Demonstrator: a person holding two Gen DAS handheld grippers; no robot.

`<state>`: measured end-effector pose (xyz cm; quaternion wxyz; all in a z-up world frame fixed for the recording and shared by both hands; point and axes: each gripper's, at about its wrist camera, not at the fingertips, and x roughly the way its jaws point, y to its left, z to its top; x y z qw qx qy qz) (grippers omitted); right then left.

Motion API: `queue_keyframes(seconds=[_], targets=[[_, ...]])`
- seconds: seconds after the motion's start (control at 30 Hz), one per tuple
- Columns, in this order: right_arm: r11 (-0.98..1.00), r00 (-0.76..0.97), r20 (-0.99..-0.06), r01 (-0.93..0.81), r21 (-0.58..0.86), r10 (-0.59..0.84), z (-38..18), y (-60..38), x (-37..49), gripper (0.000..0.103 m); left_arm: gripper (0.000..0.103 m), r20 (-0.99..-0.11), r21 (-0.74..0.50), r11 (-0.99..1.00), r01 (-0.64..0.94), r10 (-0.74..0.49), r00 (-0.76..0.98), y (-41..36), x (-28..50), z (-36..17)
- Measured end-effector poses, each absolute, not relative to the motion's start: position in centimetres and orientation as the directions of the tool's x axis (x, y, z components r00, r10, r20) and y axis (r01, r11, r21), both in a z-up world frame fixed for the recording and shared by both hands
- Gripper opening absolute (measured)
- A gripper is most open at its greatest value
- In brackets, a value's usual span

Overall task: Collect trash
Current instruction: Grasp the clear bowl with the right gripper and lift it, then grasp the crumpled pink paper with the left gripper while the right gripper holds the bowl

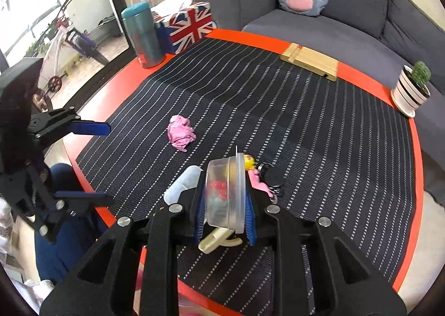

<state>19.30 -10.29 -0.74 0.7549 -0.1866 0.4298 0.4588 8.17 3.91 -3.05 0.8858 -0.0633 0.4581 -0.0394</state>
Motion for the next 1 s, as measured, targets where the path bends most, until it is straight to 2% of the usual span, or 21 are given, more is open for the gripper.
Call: queue_keyframes(seconds=[0.43, 0.93, 0.97, 1.0], targets=[[0.569, 0.247, -0.823, -0.815, 0.109, 0.512, -1.0, -14.3, 20.2, 0.023, 0.095, -0.863, -0.13, 0.991, -0.016, -0.105, 0.494, 4.9, 13.9, -4.0], [0.589, 0.253, -0.827, -0.8, 0.114, 0.503, -1.3, -15.8, 20.8, 0.023, 0.094, -0.924, -0.112, 0.984, -0.138, -0.051, 0.379, 6.2, 17.7, -7.8], [0.589, 0.253, -0.826, -0.8, 0.114, 0.503, -1.3, -15.8, 20.8, 0.023, 0.093, -0.924, -0.113, 0.984, -0.141, -0.051, 0.379, 6.2, 17.6, -7.9], [0.589, 0.253, -0.826, -0.8, 0.114, 0.504, -1.3, -15.8, 20.8, 0.023, 0.087, -0.924, -0.115, 0.983, -0.145, -0.052, 0.379, 6.2, 17.6, -7.9]])
